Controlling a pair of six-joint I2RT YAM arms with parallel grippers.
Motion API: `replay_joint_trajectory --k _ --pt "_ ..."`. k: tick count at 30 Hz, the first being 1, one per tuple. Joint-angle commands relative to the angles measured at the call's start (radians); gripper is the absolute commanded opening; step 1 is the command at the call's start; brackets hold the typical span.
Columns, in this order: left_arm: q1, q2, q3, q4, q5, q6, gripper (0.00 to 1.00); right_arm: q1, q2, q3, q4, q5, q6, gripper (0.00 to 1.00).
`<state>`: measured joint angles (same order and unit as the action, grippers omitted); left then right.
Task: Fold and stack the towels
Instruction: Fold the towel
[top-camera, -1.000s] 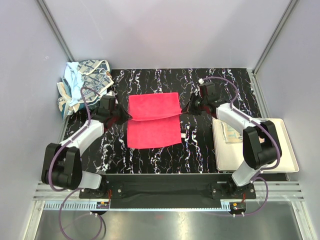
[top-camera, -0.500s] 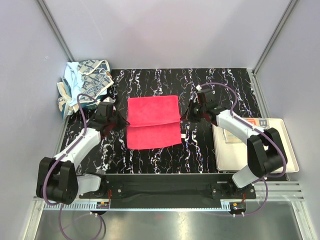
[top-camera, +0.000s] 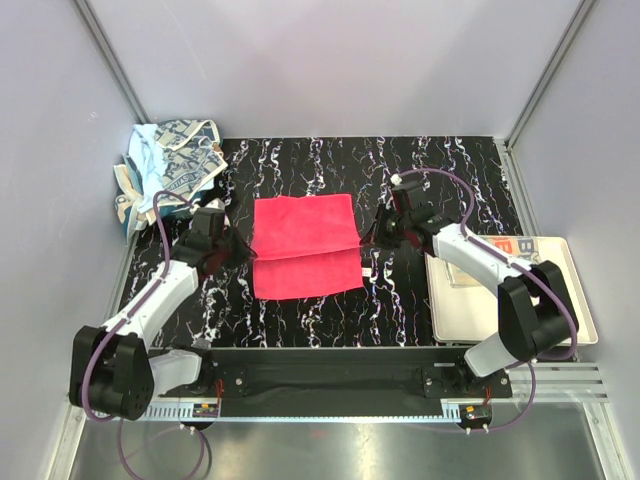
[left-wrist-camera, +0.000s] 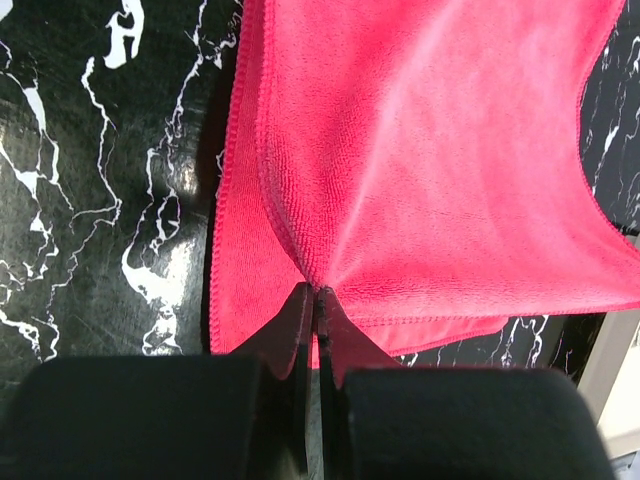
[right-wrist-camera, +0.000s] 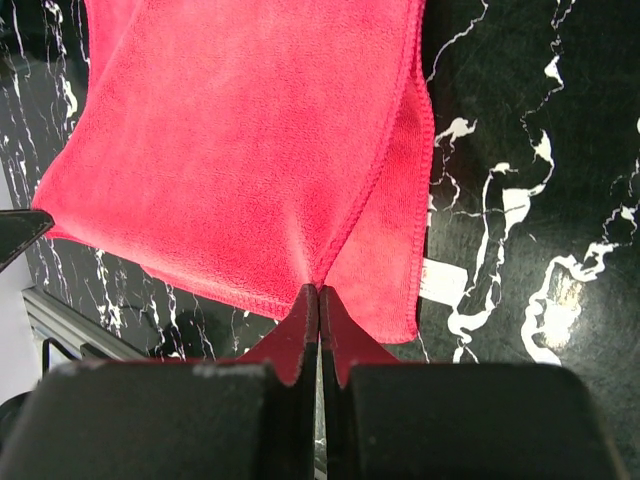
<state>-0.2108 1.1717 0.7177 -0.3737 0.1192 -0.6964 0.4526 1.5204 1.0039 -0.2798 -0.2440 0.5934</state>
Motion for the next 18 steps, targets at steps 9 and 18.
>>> replay_joint_trajectory --k 9,18 --pt "-0.001 -0.027 0.097 -0.085 0.0 0.066 0.03 0.012 -0.074 0.108 -0.082 0.078 -0.012 0.0" --pt "-0.001 0.017 0.158 -0.102 -0.001 0.072 0.04 0.012 -0.014 0.234 -0.124 0.088 -0.021 0.0"
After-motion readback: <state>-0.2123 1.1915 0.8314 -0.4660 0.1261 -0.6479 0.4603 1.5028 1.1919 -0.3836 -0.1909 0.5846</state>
